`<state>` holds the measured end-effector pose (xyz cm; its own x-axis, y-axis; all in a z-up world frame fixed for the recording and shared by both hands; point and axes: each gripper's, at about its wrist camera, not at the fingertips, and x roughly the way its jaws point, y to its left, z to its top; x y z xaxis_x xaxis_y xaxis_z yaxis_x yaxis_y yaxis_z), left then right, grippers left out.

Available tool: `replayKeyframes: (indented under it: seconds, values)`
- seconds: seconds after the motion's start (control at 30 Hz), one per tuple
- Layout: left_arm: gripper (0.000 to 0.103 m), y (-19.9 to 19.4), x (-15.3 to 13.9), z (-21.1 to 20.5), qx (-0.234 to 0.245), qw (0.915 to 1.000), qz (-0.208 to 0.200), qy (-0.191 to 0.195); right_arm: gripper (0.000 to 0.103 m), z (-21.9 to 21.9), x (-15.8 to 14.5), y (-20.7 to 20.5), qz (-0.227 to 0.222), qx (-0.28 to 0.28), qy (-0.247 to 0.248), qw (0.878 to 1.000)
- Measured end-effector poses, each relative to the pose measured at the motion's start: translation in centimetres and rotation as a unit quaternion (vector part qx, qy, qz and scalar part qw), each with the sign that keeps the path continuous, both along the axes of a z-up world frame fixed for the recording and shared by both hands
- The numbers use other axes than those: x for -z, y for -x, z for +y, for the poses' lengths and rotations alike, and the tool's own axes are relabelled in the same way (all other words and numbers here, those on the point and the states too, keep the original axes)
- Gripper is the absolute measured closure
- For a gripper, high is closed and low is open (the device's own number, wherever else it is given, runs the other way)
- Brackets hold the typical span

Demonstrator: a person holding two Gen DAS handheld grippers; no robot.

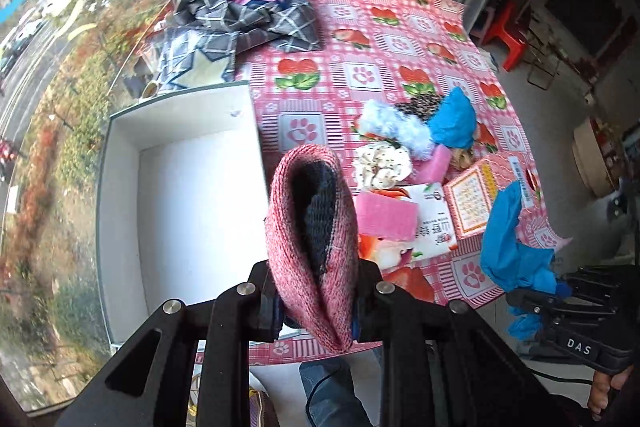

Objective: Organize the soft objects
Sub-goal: 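Lift the pink sock and blue cloth and carry both toward the white box, then open the left tool dropping the sock while the right tool releases the blue cloth into the box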

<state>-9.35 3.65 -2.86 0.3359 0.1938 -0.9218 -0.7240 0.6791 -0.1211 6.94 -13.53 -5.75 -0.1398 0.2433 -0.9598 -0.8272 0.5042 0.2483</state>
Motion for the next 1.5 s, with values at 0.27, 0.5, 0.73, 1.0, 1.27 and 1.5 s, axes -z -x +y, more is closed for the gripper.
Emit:
replayKeyframes:
  seconds: [0.27,0.5,0.73,1.0,1.27,1.5]
  values:
    - [0.077,5.9,0.9,3.6,-0.107,0.9942,0.004,0.005,0.082,6.4,-1.2,3.8,-0.003,-0.088,-0.012,0.996]
    - [0.077,10.0,2.4,5.7,-0.176,0.9841,0.015,0.019,0.082,11.3,-1.8,7.0,-0.001,-0.148,-0.015,0.989]
    - [0.077,12.0,3.5,6.5,-0.206,0.9778,0.026,0.027,0.082,14.3,-1.5,8.7,0.008,-0.182,-0.008,0.983]
    - [0.077,11.9,4.3,7.5,-0.208,0.9768,0.034,0.035,0.082,16.7,-1.1,9.9,0.019,-0.197,-0.004,0.98]
    - [0.077,11.6,5.1,8.4,-0.205,0.9771,0.044,0.037,0.082,18.2,-0.5,10.4,0.026,-0.2,-0.001,0.98]
    - [0.077,11.6,6.0,9.0,-0.205,0.9764,0.052,0.043,0.082,19.4,0.1,10.9,0.031,-0.2,0.004,0.979]
